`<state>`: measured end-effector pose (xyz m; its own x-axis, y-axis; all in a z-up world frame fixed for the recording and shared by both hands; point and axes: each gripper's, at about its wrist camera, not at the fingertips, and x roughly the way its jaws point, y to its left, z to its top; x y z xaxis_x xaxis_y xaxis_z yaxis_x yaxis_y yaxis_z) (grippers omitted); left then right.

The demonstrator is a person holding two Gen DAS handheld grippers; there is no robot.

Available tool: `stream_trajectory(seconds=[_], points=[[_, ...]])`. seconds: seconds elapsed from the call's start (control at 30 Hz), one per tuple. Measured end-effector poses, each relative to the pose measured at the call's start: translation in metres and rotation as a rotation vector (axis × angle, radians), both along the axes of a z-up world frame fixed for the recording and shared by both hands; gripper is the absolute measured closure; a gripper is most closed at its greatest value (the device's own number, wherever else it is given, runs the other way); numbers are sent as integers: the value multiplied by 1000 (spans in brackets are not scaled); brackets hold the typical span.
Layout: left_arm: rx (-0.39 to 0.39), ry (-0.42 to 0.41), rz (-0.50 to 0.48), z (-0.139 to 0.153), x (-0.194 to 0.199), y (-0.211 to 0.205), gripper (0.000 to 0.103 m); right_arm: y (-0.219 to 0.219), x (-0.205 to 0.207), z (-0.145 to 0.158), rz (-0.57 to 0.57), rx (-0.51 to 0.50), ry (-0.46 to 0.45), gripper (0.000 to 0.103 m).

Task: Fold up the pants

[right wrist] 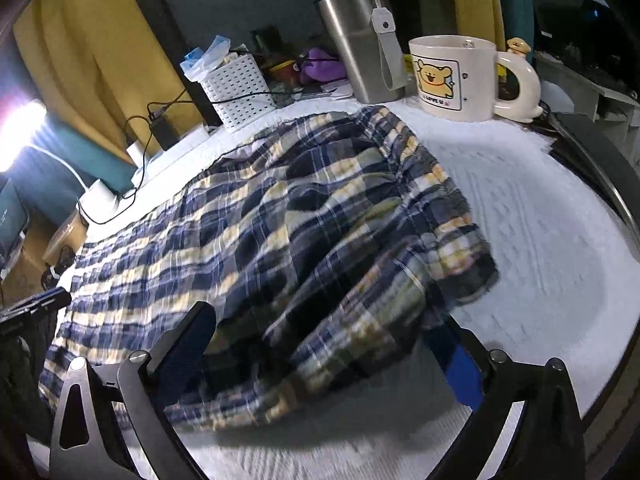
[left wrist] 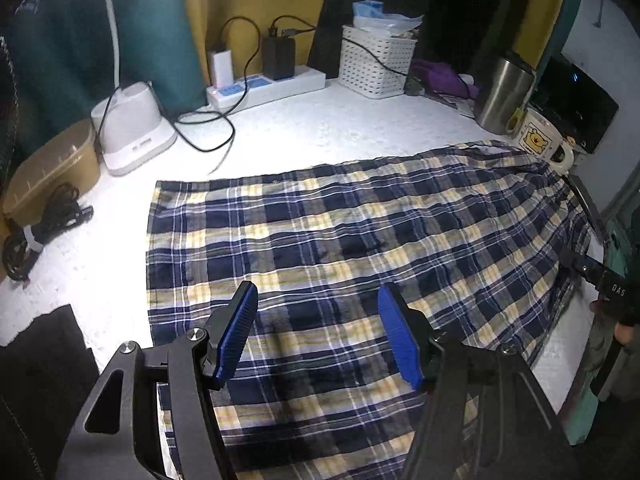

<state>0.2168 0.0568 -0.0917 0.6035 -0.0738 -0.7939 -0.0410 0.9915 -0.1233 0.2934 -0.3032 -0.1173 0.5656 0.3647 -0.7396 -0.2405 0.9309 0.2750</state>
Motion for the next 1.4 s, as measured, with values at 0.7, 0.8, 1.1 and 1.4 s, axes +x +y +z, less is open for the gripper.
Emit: stream_trajectory(seconds=[0.7,0.8,1.1,1.4], points=[[-42,16,125,-17,-6,59,40,20,71,-5,13,221,88,38],[-38,8,146,-15,-11,65,40,22,76,-11,12,244,101,71],[-21,-4,180,-11,-28,69,40,4,69,-5,24,246,48,91],[-3,-27,160,-2,-34,53,40,-22,58,-2,-5,242,15,93]])
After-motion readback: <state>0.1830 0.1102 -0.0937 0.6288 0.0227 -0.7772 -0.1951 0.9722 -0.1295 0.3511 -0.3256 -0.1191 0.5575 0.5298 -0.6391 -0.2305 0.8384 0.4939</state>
